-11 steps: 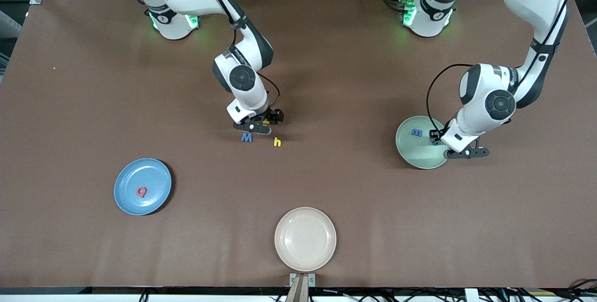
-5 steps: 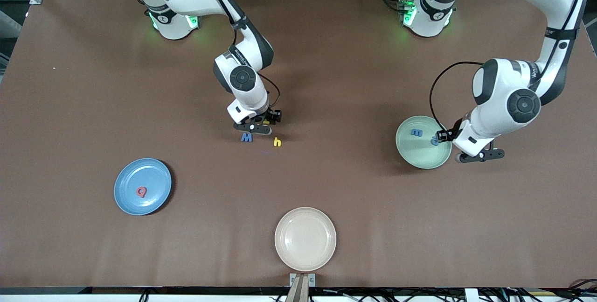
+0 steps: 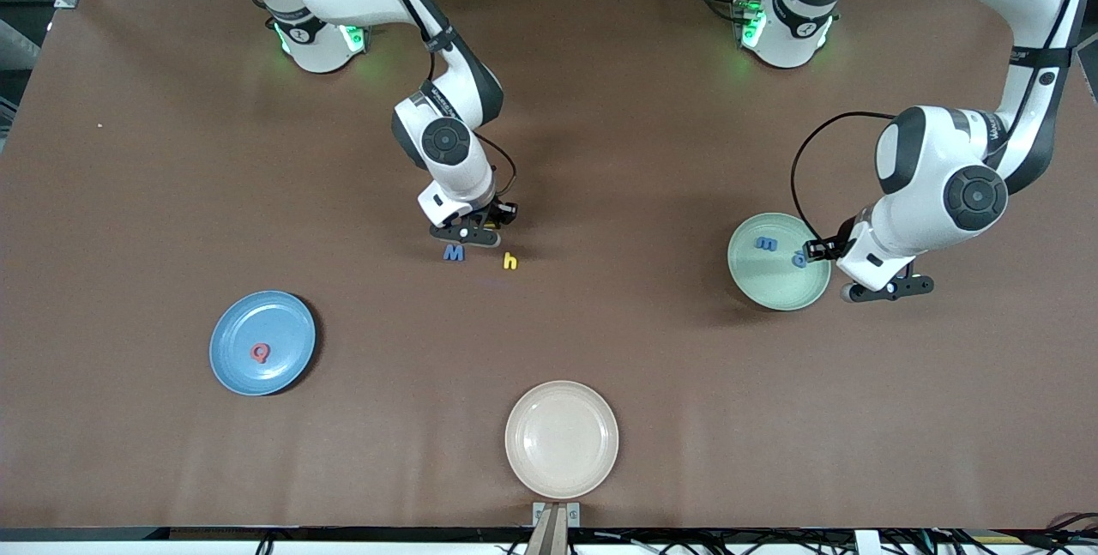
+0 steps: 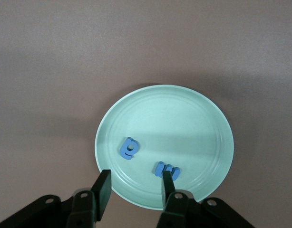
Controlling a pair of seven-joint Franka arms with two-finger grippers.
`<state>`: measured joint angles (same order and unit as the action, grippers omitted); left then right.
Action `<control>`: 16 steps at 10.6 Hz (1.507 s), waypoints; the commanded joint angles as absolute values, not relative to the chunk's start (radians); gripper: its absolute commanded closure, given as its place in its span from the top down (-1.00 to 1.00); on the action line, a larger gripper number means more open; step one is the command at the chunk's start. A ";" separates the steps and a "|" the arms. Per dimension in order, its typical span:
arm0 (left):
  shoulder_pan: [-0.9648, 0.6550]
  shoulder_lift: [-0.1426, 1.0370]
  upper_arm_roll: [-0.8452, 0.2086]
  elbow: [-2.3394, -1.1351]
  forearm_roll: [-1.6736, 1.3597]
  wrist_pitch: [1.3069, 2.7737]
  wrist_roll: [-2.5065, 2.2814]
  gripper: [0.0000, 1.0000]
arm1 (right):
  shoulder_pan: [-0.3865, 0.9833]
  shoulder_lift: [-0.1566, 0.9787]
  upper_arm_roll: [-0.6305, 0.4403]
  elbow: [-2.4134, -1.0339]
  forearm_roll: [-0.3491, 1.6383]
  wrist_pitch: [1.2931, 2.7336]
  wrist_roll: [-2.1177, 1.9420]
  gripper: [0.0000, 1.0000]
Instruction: Sort uppercase to blue plate, lowercase to green plate
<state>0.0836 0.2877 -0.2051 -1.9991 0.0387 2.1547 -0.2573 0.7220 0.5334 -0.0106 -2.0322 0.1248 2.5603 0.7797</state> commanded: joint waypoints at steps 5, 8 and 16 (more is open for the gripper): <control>0.055 0.247 -0.285 -1.885 -0.055 2.072 -0.417 0.02 | 0.634 0.479 -0.029 -2.008 0.117 2.540 0.692 -1.00; -0.006 0.258 -0.373 -1.845 -0.043 2.072 -0.595 0.01 | 0.513 0.469 -0.029 -1.939 0.117 2.441 0.541 -1.00; -0.395 0.642 -0.359 -1.510 0.216 2.075 -1.058 0.02 | 0.135 0.544 -0.031 -1.803 0.097 2.412 -0.130 -1.00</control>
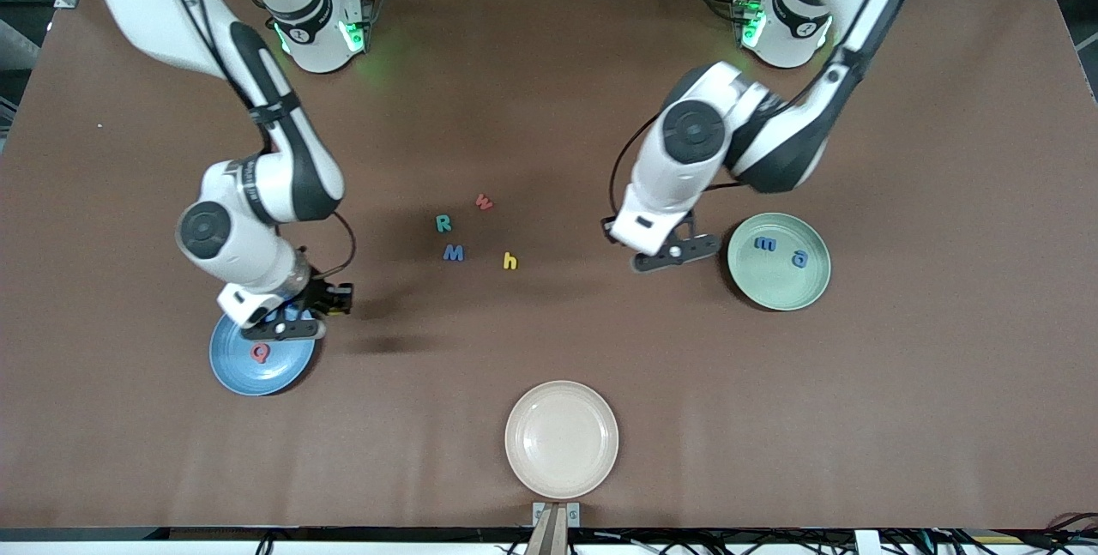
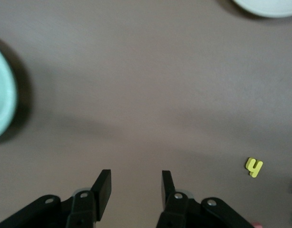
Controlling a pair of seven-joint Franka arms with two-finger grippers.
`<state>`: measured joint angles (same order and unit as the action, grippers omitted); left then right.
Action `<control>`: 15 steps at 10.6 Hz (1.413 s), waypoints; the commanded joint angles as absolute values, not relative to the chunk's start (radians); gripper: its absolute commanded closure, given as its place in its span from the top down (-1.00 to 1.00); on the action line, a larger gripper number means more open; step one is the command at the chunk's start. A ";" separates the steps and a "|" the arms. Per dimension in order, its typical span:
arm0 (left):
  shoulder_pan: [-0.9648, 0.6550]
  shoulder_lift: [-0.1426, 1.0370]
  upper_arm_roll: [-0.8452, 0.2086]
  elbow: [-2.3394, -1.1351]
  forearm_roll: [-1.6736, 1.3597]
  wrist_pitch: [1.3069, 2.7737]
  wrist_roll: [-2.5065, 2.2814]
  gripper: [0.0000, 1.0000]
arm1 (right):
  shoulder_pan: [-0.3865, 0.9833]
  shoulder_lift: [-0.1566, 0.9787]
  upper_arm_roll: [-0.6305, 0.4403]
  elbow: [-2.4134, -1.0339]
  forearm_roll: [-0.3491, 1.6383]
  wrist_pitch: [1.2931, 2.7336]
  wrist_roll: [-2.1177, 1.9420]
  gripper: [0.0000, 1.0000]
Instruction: Sort uppercase to blue plate, lowercase to green plate
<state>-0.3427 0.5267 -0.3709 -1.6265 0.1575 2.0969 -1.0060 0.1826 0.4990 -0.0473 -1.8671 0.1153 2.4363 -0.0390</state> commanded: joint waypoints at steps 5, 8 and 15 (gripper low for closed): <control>-0.532 0.808 -0.306 -1.369 0.337 2.118 -1.141 0.02 | 0.032 0.601 -0.028 -1.738 0.074 2.402 -0.316 1.00; -0.633 0.853 -0.207 -1.310 0.333 2.193 -1.216 0.02 | 0.040 0.603 -0.028 -1.738 0.077 2.390 -0.313 1.00; -0.701 0.935 -0.206 -1.293 0.336 2.408 -1.086 0.22 | 0.034 0.601 -0.028 -1.740 0.077 2.349 -0.314 1.00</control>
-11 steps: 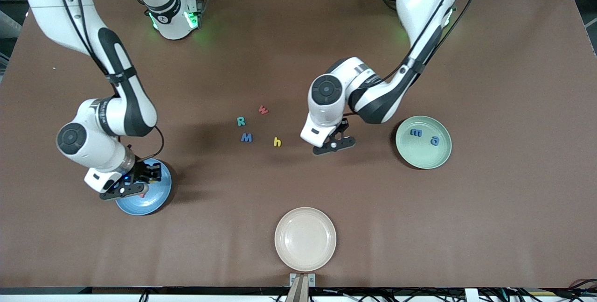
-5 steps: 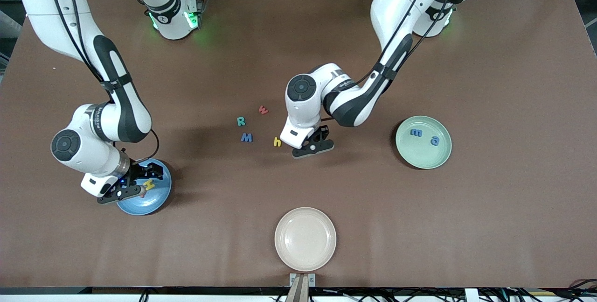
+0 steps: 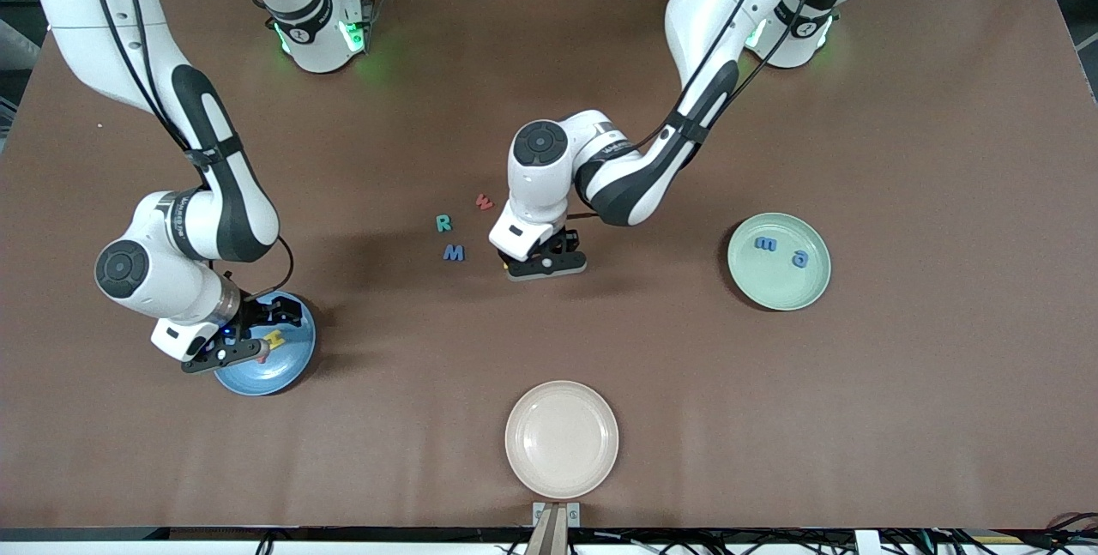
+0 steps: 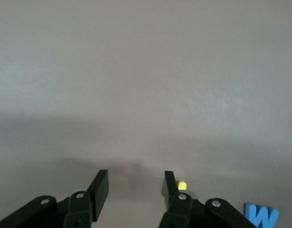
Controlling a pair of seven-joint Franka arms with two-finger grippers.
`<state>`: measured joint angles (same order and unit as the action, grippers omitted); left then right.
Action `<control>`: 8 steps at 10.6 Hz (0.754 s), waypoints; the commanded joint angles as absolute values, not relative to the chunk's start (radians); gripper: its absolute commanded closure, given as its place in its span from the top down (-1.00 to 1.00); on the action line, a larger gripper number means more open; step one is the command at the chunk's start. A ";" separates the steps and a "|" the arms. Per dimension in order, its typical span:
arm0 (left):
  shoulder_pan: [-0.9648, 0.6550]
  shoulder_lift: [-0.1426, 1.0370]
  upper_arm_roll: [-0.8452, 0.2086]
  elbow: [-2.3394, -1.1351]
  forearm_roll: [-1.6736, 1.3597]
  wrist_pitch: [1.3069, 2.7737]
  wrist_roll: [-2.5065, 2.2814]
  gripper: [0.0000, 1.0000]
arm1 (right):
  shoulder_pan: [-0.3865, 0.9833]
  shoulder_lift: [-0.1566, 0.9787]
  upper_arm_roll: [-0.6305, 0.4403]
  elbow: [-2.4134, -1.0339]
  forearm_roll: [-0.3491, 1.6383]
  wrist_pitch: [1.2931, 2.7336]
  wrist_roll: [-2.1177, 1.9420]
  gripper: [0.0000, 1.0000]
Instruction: Sort uppercase to blue plate, lowercase to green plate
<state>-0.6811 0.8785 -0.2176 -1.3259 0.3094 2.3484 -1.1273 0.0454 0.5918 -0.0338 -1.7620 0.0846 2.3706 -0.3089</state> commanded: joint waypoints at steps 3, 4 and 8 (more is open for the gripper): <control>-0.712 0.986 -0.201 -1.292 0.339 2.477 -1.026 0.22 | 0.020 0.601 -0.029 -1.741 0.075 2.347 -0.314 1.00; -0.712 0.997 -0.199 -1.290 0.341 2.500 -1.013 0.22 | 0.006 0.603 -0.029 -1.741 0.075 2.347 -0.322 1.00; -0.745 0.994 -0.175 -1.270 0.339 2.493 -0.999 0.22 | -0.002 0.603 -0.029 -1.750 0.075 2.347 -0.325 1.00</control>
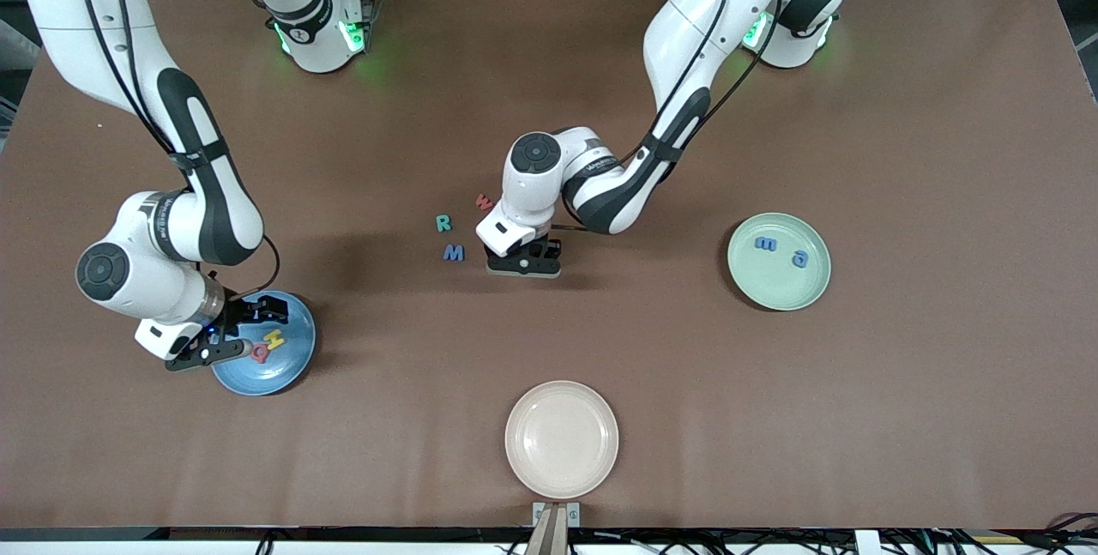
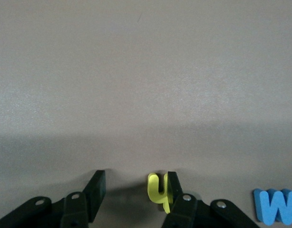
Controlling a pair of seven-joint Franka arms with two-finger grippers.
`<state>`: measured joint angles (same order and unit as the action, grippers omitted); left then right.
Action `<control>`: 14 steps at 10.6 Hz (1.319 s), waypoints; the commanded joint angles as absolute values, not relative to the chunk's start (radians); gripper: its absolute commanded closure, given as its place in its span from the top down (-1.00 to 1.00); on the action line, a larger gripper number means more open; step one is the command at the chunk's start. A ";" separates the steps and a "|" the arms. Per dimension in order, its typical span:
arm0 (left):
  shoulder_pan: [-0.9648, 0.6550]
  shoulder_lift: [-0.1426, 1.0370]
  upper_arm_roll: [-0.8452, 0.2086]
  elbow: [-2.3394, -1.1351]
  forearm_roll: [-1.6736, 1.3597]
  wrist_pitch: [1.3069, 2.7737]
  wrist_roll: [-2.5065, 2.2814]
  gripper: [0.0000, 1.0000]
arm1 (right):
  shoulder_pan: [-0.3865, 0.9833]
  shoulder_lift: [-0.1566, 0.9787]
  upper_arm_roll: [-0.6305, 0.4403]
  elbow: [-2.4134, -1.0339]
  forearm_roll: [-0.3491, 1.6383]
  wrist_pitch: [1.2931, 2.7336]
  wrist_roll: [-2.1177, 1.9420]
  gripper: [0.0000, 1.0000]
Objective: Sort uppercase to blue plate, lowercase to green plate
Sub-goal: 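Lower the left gripper onto the yellow h and close on it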
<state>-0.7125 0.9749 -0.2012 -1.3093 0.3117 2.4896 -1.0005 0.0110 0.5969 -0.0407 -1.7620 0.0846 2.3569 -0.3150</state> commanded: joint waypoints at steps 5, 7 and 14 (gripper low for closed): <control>-0.817 1.000 -0.109 -1.262 0.333 2.453 -1.000 0.22 | -0.002 0.603 -0.029 -1.752 0.075 2.347 -0.325 1.00; -0.831 1.014 -0.095 -1.256 0.331 2.451 -1.005 0.21 | -0.002 0.603 -0.029 -1.752 0.075 2.347 -0.325 1.00; -0.838 1.009 -0.055 -1.238 0.325 2.430 -1.003 -0.09 | -0.002 0.603 -0.029 -1.752 0.075 2.347 -0.321 1.00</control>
